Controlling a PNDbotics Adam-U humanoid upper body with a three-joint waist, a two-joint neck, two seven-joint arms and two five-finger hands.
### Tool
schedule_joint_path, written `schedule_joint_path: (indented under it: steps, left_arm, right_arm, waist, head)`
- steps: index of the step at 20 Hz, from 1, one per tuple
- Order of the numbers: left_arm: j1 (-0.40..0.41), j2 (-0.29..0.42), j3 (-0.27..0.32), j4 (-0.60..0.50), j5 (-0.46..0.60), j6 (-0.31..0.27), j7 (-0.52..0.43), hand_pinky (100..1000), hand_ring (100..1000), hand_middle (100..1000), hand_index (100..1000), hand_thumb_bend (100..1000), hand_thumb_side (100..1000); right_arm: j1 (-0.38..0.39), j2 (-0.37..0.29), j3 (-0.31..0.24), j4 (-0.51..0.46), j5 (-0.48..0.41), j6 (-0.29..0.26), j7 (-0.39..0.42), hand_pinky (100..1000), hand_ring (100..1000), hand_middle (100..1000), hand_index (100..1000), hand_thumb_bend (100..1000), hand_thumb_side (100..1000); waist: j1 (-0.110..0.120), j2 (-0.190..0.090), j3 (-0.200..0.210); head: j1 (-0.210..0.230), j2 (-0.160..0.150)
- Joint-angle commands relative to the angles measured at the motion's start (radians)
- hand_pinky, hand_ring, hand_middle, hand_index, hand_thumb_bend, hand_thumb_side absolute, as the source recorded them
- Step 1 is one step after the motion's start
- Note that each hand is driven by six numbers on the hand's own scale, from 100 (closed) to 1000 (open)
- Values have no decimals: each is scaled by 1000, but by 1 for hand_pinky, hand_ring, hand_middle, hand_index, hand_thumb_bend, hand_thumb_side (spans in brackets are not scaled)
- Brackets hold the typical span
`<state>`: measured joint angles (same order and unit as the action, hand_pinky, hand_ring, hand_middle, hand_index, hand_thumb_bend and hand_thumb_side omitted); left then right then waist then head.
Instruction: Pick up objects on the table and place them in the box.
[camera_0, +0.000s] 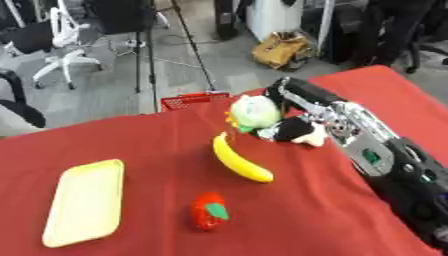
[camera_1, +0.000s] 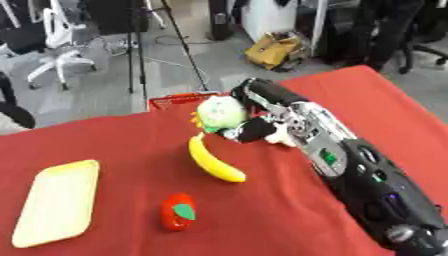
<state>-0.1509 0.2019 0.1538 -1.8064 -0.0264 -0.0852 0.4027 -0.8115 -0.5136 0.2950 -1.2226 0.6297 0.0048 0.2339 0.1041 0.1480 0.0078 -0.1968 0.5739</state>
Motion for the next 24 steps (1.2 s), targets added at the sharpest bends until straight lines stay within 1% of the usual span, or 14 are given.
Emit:
schedule_joint_path:
  steps: [1,2,3,6,9,10,12,15,17,20,24]
  left_arm:
    - [-19,30,-5,-15,3,0,-9,611,717,706,786,639,1000]
    - [-22,31,-6,-15,3,0,-11,612,717,706,786,639,1000]
    - [-25,31,-8,-15,3,0,-13,612,717,706,786,639,1000]
    - [-37,29,-15,-18,2,-1,-19,613,717,707,786,638,1000]
    - [-47,28,-18,-24,-3,-1,-24,614,715,707,786,639,1000]
    - [-49,28,-19,-26,-4,-1,-25,614,715,707,786,639,1000]
    - [-51,26,-17,-29,-8,0,-23,614,715,707,786,639,1000]
    - [-51,21,-12,-32,-10,1,-17,614,715,707,786,640,1000]
    - [-53,18,-12,-33,-12,1,-14,614,716,707,786,640,1000]
    - [-56,14,-14,-35,-15,0,-15,614,716,707,786,640,1000]
    - [-61,10,-17,-40,-19,0,-17,615,717,707,786,637,1000]
  right_arm:
    - [-67,21,-39,130,46,15,-34,499,521,467,476,519,422]
    - [-84,32,-53,175,64,20,-48,500,521,467,476,520,420]
    - [-104,45,-71,229,86,37,-65,500,521,467,476,520,420]
    - [-159,84,-127,384,151,101,-129,503,521,466,478,525,414]
    - [-202,122,-163,485,195,141,-183,502,519,464,480,528,414]
    - [-214,135,-166,502,205,144,-197,502,518,463,481,529,419]
    - [-226,157,-160,506,215,128,-210,503,519,463,482,532,429]
    - [-226,191,-115,440,210,66,-192,505,520,464,484,529,438]
    - [-222,211,-85,394,203,41,-169,506,521,465,486,530,442]
    - [-219,243,-55,347,190,28,-136,506,521,464,485,531,442]
    - [-208,286,-24,317,176,16,-105,506,521,464,486,532,438]
  waist:
    - [-24,-19,14]
    - [-26,-18,23]
    - [-28,-17,33]
    - [-34,-14,68]
    - [-38,-13,102]
    - [-39,-13,111]
    - [-41,-13,123]
    - [-41,-13,133]
    - [-42,-14,139]
    - [-42,-16,147]
    - [-40,-18,161]
  head:
    - [-19,-21]
    - [-26,-26]
    - [-33,-30]
    - [-59,-40]
    - [-82,-46]
    - [-87,-46]
    - [-93,-47]
    - [-95,-47]
    - [-96,-46]
    - [-98,-46]
    - [-101,-49]
